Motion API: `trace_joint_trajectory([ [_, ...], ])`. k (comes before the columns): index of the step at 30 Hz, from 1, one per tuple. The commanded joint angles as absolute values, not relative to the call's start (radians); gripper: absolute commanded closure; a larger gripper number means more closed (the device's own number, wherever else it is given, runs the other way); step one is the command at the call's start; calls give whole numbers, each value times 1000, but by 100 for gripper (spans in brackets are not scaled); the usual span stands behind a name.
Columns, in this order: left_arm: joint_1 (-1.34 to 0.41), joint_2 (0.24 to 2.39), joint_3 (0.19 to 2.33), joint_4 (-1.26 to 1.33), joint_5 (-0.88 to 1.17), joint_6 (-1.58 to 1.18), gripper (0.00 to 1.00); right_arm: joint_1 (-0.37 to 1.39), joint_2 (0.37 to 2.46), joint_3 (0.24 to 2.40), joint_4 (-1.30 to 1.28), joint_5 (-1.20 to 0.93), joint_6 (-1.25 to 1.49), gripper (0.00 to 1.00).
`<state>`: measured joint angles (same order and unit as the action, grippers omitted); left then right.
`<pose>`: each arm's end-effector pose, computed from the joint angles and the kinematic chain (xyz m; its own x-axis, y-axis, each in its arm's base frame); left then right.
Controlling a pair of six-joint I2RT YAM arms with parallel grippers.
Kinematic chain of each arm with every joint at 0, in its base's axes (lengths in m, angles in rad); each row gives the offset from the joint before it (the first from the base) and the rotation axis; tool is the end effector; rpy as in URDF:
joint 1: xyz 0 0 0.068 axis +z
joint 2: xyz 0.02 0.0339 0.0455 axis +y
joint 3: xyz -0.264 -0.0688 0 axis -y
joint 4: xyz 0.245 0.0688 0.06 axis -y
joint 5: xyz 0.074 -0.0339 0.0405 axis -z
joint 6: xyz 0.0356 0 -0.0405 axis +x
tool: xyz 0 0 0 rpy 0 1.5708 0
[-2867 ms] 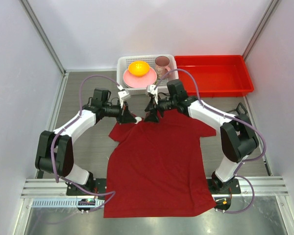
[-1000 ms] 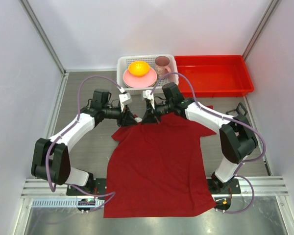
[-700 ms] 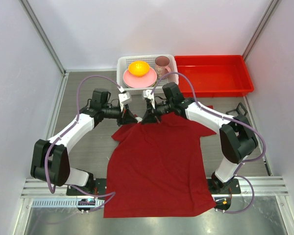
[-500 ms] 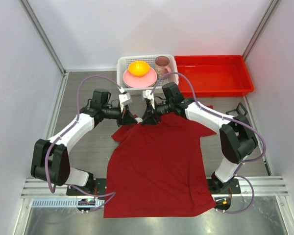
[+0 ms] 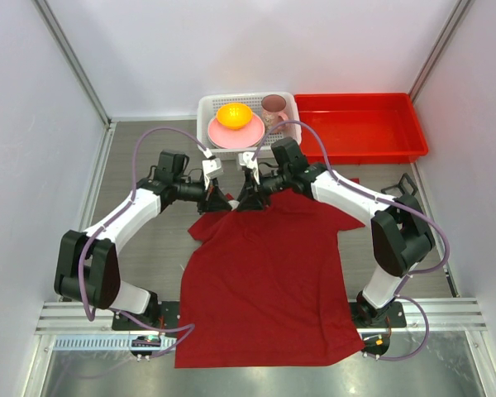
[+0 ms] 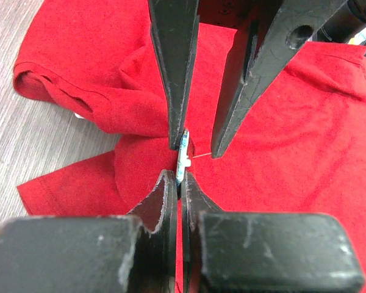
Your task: Pin the brooch onto the clothing
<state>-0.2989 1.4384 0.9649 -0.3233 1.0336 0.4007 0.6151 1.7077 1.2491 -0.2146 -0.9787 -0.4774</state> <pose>0.2729 -0.1161 0.2509 -0.3466 0.3157 -0.8833 0.9338 0.2053 -0.2931 0.2898 0.2409 0.2618 -0.0609 -0.3570 -0.9321 -0.9906 -0.0930 0.1003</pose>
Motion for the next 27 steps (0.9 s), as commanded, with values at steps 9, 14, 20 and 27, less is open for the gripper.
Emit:
trace_joint_trajectory([
  [9, -301, 1440, 1014, -327, 1086, 426, 100, 629, 1683, 1295, -331, -989, -657, 57],
  [14, -301, 1440, 1014, -336, 1094, 433, 100, 626, 1684, 1293, -328, -991, -663, 64],
  [20, -304, 1433, 1012, -341, 1098, 433, 100, 629, 1695, 1293, -230, -1003, -557, 78],
  [27, -307, 1431, 1015, -342, 1095, 430, 100, 640, 1697, 1296, -236, -1003, -551, 71],
])
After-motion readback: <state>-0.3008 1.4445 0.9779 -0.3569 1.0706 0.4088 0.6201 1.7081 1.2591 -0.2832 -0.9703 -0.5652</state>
